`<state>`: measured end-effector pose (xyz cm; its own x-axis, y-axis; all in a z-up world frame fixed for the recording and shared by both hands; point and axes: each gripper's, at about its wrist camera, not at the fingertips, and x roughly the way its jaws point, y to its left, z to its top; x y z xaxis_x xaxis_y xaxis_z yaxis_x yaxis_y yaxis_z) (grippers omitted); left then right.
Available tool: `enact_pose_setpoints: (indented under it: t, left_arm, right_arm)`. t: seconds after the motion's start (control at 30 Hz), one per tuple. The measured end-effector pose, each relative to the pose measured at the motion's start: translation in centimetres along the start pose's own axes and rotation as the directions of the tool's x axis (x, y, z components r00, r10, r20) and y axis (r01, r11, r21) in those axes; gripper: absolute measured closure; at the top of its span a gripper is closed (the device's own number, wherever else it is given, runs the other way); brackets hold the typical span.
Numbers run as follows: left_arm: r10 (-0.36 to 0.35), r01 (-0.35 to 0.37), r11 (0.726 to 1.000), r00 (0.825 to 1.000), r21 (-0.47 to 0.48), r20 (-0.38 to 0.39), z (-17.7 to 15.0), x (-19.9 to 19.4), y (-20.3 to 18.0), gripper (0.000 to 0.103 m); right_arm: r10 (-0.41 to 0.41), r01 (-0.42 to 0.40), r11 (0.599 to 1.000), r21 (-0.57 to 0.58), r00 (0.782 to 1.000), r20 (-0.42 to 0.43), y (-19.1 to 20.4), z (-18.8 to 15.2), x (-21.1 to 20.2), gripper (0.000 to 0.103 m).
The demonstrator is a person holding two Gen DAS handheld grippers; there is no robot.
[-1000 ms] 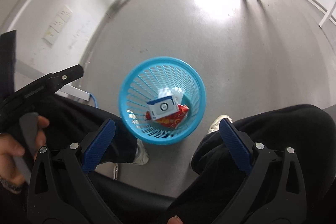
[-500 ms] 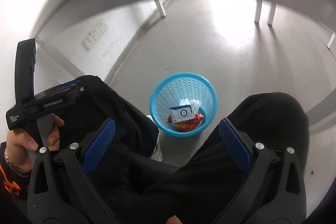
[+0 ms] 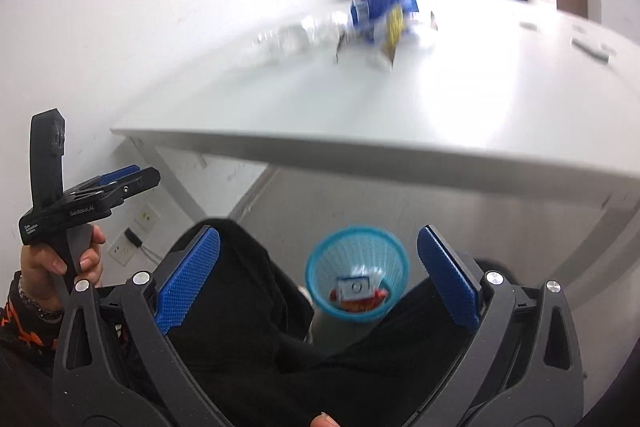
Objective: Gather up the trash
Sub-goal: 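Raise both grippers back toward the table with the remaining trash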
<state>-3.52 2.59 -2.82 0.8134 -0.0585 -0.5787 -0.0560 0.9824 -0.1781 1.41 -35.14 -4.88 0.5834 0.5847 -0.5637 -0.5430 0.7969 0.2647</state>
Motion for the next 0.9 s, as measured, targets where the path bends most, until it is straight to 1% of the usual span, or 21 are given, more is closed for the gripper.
enact_pose_setpoints:
  t: [0.07, 0.2, 0.27, 0.37, 0.43, 0.53, 0.57, 0.63, 0.7, 0.83, 0.9]
  left_arm:
    - [-0.008, 0.008, 1.0, 0.999, -0.008, 0.042, 1.8, -0.3, 0.1, 0.006]
    - [-0.024, 0.028, 0.998, 0.997, -0.06, 0.074, 5.7, -0.1, 0.6, 0.006]
    - [-0.027, 0.035, 0.996, 0.996, -0.086, 0.089, 7.2, 0.3, 1.1, 0.006]
    - [-0.012, 0.022, 0.995, 0.995, -0.098, 0.103, 9.6, 1.1, 1.3, 0.006]
    - [-0.015, 0.025, 0.994, 0.996, -0.108, 0.089, 11.1, 2.4, 1.7, 0.006]
    - [-0.025, 0.033, 0.987, 0.998, -0.156, 0.053, 12.8, 4.7, 2.6, 0.006]
    - [-0.014, 0.021, 0.987, 0.999, -0.162, 0.045, 13.4, 5.4, 2.8, 0.006]
    - [0.022, -0.017, 0.99, 0.999, -0.143, 0.035, 14.4, 7.1, 2.8, 0.006]
    - [0.058, -0.055, 0.989, 0.998, -0.14, 0.017, 15.3, 8.8, 3.0, 0.006]
    - [0.09, -0.092, 0.98, 0.996, -0.174, -0.023, 17.2, 11.7, 4.0, 0.006]
    - [0.096, -0.104, 0.973, 0.994, -0.206, -0.048, 18.1, 13.2, 4.5, 0.006]
  right_arm:
    - [-0.019, 0.02, 1.0, -0.02, 0.999, 0.04, 0.2, 1.7, -0.7, 0.008]
    - [-0.061, 0.063, 0.998, -0.021, 0.994, 0.092, -0.7, 5.4, -0.6, 0.008]
    - [-0.06, 0.062, 0.998, -0.015, 0.992, 0.11, -1.5, 7.3, -0.3, 0.008]
    - [-0.056, 0.059, 0.998, -0.018, 0.99, 0.127, -2.2, 9.8, 0.5, 0.008]
    - [-0.053, 0.054, 0.998, -0.008, 0.99, 0.128, -2.6, 11.7, 1.2, 0.008]
    - [-0.051, 0.049, 0.999, 0.024, 0.992, 0.116, -3.9, 13.8, 3.0, 0.008]
    - [-0.055, 0.051, 0.998, 0.035, 0.992, 0.112, -4.3, 14.5, 3.6, 0.008]
    - [-0.064, 0.059, 0.997, 0.052, 0.993, 0.101, -4.9, 15.6, 4.5, 0.008]
    - [-0.05, 0.045, 0.997, 0.063, 0.995, 0.084, -5.3, 16.6, 5.5, 0.008]
    - [-0.043, 0.039, 0.996, 0.081, 0.997, 0.058, -5.9, 19.1, 7.4, 0.008]
    - [-0.047, 0.043, 0.996, 0.079, 0.998, 0.045, -6.2, 20.5, 8.4, 0.008]
